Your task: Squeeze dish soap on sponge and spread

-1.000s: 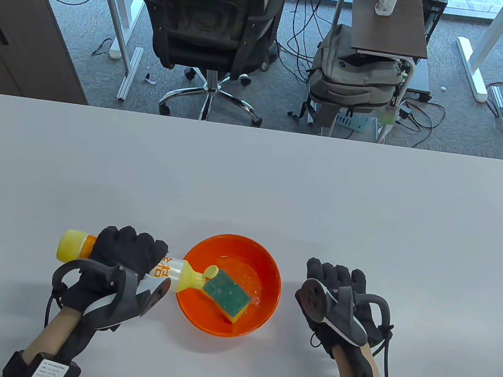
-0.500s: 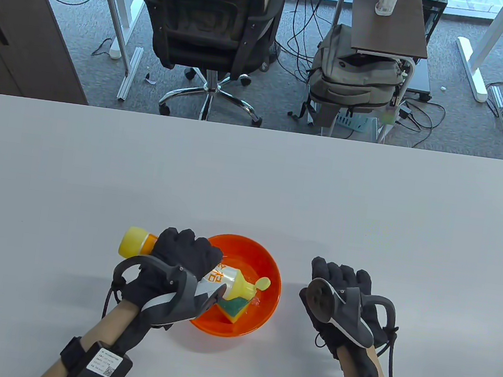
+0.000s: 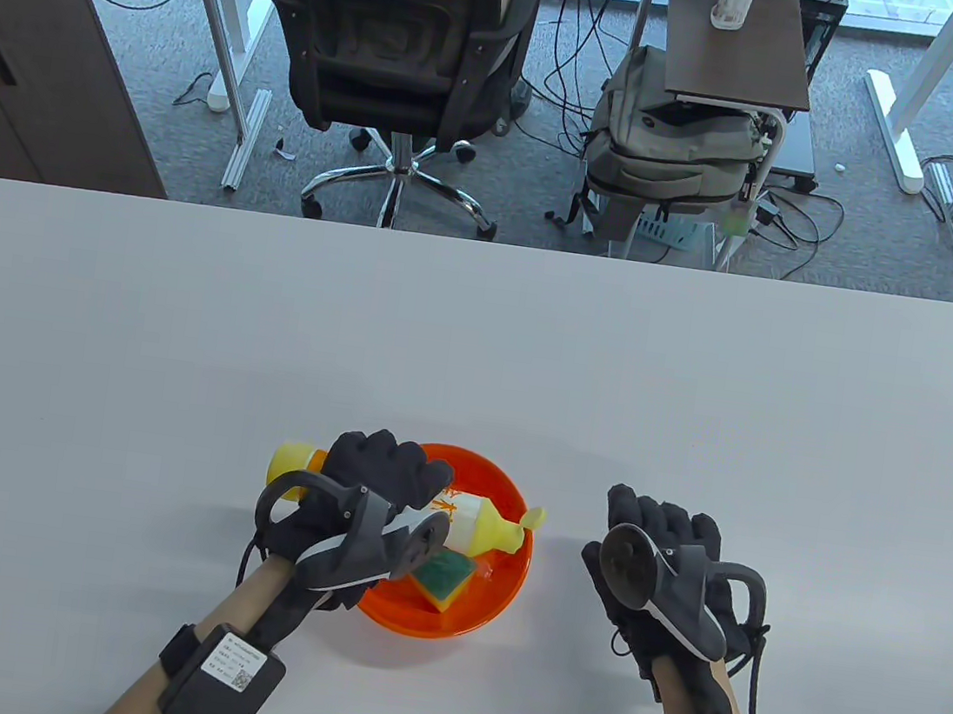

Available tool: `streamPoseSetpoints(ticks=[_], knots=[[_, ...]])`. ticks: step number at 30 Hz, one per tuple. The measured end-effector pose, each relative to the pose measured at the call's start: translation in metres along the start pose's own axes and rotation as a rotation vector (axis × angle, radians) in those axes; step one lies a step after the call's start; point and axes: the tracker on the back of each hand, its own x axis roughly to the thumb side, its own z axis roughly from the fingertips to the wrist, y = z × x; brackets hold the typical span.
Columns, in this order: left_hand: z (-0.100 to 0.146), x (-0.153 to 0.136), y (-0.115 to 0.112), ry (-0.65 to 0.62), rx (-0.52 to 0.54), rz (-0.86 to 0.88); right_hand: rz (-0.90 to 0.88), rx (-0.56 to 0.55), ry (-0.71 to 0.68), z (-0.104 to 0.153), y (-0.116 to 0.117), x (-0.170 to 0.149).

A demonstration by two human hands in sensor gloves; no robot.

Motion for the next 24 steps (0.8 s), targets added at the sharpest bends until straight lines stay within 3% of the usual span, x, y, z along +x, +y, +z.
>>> streamPoseSetpoints(ticks=[24], knots=[[0.018,-0.071,0.002,0.082,-0.044,0.462,-0.159,-0.036,-0.019,0.002,0.0,0.005]])
